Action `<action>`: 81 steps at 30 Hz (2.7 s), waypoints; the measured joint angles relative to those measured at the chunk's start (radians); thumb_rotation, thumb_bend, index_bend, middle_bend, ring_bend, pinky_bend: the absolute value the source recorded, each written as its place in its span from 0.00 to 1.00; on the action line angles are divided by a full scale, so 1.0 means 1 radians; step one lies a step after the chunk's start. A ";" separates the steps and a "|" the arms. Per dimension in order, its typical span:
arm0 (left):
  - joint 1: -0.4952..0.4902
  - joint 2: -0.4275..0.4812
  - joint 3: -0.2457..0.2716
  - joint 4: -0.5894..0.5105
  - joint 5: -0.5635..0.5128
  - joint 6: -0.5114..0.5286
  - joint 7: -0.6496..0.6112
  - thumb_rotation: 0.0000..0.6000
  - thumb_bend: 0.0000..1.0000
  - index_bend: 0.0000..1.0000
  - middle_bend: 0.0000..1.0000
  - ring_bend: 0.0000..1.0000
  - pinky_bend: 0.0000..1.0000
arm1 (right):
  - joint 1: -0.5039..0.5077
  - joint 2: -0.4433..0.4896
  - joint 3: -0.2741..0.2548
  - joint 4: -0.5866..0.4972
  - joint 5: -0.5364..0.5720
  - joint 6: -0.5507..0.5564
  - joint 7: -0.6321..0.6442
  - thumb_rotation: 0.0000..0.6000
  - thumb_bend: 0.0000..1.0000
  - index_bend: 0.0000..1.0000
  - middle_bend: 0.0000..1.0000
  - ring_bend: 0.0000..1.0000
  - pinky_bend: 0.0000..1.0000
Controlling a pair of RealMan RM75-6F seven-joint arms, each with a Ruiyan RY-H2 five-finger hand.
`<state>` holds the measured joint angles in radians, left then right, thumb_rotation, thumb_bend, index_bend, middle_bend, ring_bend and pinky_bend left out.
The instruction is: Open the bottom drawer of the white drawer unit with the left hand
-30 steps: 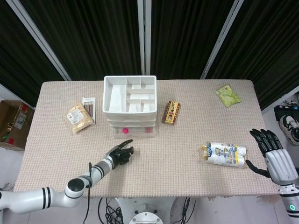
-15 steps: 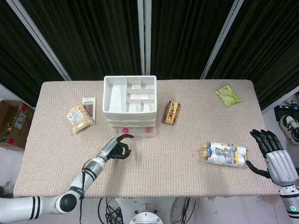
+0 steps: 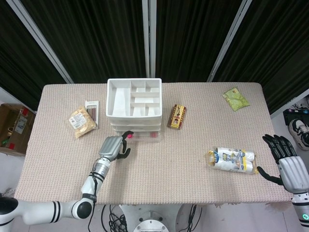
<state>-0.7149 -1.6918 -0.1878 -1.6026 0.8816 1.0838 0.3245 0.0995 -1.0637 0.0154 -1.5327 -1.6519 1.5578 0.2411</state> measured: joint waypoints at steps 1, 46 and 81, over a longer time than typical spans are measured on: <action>-0.001 -0.003 0.000 0.004 -0.003 -0.006 0.001 1.00 0.43 0.20 0.71 0.87 1.00 | 0.000 -0.001 0.000 0.001 0.001 -0.001 0.001 1.00 0.17 0.00 0.08 0.00 0.00; -0.048 0.274 0.117 -0.338 0.002 -0.134 0.106 1.00 0.42 0.22 0.74 0.87 1.00 | -0.017 0.007 -0.002 0.001 0.004 0.014 0.002 1.00 0.17 0.00 0.08 0.00 0.00; -0.325 0.070 0.051 -0.002 -0.193 -0.245 0.188 1.00 0.77 0.08 0.83 0.94 1.00 | -0.033 0.016 -0.003 0.001 0.009 0.019 0.003 1.00 0.18 0.00 0.09 0.00 0.00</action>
<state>-1.0398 -1.6215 -0.1366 -1.6041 0.6882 0.8391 0.5126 0.0668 -1.0474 0.0125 -1.5313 -1.6431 1.5772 0.2444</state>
